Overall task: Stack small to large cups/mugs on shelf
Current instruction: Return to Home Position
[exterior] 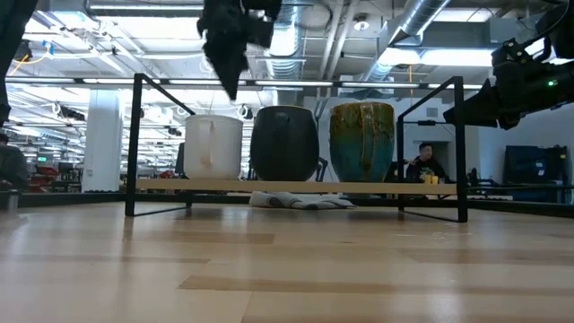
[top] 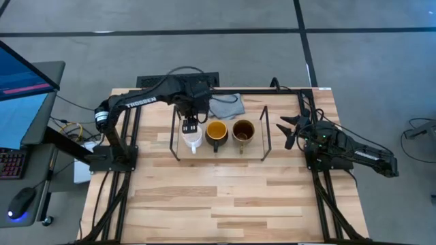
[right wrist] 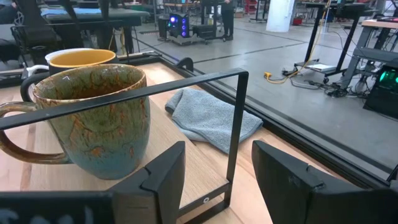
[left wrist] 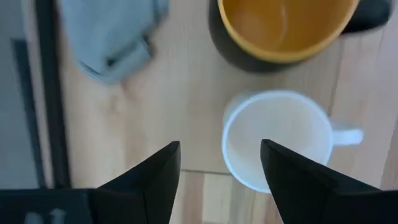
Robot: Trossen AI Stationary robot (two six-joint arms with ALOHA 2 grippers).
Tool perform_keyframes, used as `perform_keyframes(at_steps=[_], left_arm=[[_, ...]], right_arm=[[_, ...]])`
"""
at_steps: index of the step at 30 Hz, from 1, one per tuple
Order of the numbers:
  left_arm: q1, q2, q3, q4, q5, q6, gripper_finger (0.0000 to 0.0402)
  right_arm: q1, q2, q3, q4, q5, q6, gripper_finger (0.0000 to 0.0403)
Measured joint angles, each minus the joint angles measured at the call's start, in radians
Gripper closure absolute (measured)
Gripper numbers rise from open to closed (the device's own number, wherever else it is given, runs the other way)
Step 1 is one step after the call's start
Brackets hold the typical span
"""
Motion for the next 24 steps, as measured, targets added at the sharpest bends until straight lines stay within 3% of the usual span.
perform_keyframes(at_steps=[5, 11, 16, 20, 24], left_arm=[[-0.001, -0.059, 0.138, 0.025, 0.008, 0.001, 0.0187], [-0.002, -0.238, 0.159, 0.195, 0.022, 0.026, 0.0187], [-0.012, -0.369, 0.160, 0.235, 0.152, 0.042, 0.0187], [-0.036, -0.457, 0.109, 0.268, 0.290, 0.091, 0.0187], [-0.056, -0.559, -0.023, 0.369, 0.298, 0.089, 0.0187]], right_arm=[[0.000, 0.000, 0.000, 0.000, 0.000, -0.001, 0.0193], [0.000, 0.000, 0.000, 0.002, 0.008, -0.082, 0.0193], [0.000, -0.006, 0.029, 0.040, 0.008, -0.099, 0.0193], [0.000, -0.006, 0.095, 0.023, 0.008, -0.121, 0.0193], [0.000, -0.006, 0.164, -0.053, 0.008, -0.131, 0.0193]])
